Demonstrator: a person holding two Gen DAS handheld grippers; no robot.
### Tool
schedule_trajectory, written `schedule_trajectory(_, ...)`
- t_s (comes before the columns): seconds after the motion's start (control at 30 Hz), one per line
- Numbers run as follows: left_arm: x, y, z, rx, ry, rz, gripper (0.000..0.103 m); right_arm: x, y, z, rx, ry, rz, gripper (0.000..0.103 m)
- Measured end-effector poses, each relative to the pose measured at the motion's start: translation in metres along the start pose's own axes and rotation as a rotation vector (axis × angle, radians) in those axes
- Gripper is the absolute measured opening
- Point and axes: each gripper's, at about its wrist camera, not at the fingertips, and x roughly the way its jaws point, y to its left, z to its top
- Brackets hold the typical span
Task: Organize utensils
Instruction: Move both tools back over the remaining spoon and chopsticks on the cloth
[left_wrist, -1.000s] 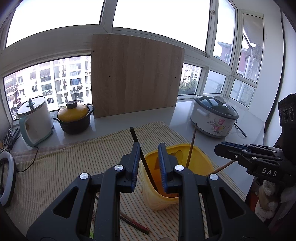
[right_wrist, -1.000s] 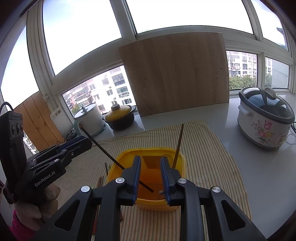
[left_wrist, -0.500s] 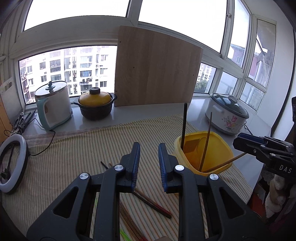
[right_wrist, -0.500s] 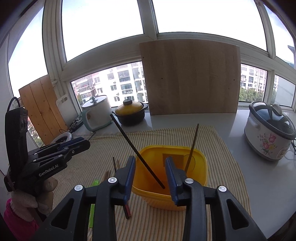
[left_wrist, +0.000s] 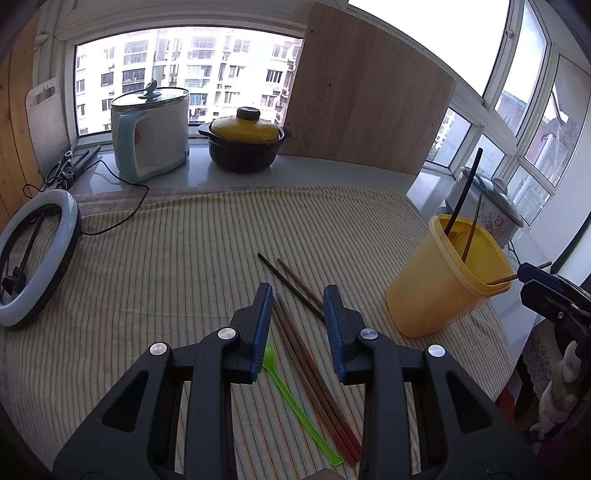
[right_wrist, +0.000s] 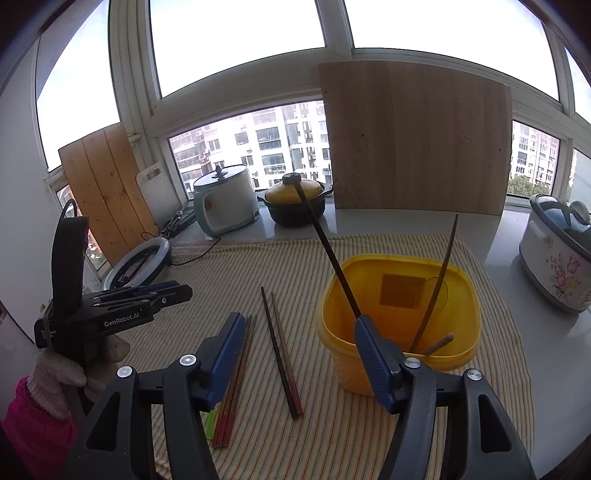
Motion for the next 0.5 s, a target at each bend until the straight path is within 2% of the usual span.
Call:
schedule_trajectory(0.3,0.027,0.026,-0.036,-0.07,0.121,-0.008,0.028,0.029,0.015,-0.028,-0.021,0.099,0.054,0.064)
schedule_trajectory(0.5,0.046,0.034,-0.054,-0.109,0.183,-0.021,0.028,0.051,0.026,-0.035,-0.031,0.167,0.074,0.064)
